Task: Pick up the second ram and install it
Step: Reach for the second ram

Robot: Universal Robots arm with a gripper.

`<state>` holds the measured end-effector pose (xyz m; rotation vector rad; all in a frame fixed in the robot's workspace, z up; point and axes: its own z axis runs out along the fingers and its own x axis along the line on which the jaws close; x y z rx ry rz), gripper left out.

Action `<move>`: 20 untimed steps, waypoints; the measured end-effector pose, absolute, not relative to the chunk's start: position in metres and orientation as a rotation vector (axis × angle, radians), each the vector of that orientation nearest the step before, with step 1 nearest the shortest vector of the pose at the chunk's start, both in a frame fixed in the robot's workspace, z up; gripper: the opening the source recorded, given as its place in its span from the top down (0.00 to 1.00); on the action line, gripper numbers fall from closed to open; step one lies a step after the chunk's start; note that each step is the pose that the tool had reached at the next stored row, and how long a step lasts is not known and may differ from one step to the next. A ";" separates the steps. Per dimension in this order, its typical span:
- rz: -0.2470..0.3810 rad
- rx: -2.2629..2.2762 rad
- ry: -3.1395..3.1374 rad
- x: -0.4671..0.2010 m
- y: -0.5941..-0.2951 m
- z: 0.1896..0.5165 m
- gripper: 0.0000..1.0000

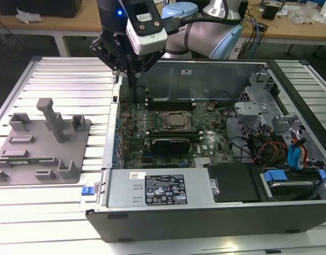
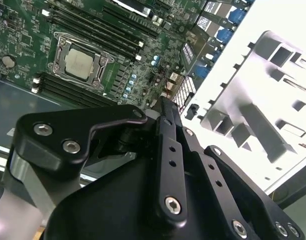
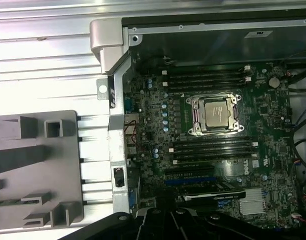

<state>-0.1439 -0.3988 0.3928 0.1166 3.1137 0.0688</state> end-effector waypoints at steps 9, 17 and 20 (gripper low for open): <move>0.069 0.116 3.114 -0.149 -0.399 0.393 0.92; 0.069 0.116 3.114 -0.155 -0.399 0.393 0.92; 0.069 0.117 3.114 -0.156 -0.399 0.393 0.92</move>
